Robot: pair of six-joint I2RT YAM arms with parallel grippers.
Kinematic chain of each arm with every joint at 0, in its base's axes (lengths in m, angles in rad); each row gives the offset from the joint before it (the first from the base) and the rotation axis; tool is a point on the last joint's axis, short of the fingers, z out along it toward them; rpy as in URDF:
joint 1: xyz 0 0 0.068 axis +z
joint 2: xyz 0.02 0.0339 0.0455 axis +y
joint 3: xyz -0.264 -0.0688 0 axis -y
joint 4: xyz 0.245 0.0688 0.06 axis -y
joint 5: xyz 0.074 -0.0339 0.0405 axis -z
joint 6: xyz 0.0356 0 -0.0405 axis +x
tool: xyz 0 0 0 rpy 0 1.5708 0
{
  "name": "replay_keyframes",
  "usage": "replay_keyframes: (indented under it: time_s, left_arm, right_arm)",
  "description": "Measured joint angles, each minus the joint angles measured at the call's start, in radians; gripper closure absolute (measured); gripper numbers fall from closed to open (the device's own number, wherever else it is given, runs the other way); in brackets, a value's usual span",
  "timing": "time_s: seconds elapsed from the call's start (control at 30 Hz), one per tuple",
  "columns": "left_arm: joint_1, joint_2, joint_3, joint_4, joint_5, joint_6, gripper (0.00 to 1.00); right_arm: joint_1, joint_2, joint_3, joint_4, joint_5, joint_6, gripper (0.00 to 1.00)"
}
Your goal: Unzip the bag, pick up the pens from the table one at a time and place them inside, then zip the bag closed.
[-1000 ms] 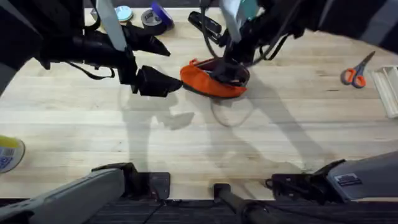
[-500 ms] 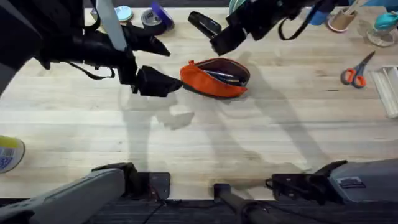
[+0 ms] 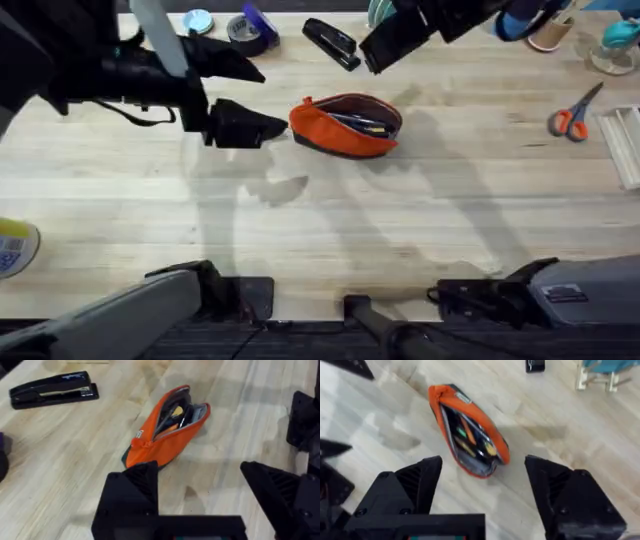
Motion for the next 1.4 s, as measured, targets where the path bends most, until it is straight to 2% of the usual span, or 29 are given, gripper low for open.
replay_keyframes:
  time_s: [0.17,0.37,0.5,0.87,1.17,1.4]
  left_arm:
    - [0.042,0.000,0.000,-0.016,0.025,0.028,0.008]
    - [0.076,0.000,0.000,-0.069,0.041,0.116,0.008]
    - [0.116,0.000,0.000,-0.084,0.043,0.162,0.008]
    - [0.195,0.014,0.000,-0.103,0.060,0.280,0.008]
    - [0.266,0.242,0.000,-0.100,0.138,0.401,0.008]
    - [0.275,0.357,0.000,-0.080,0.166,0.456,0.008]
  right_arm:
    - [0.000,0.000,0.023,-0.037,0.000,0.000,0.005]
    - [0.000,0.000,0.023,-0.031,-0.001,0.004,0.006]
    - [0.005,0.000,0.023,-0.006,-0.001,0.020,0.006]
    - [0.090,0.002,0.028,0.023,0.036,0.088,0.005]
    - [0.121,0.022,0.039,0.133,0.048,0.148,0.006]
    - [0.164,0.095,0.048,0.218,0.048,0.191,0.005]
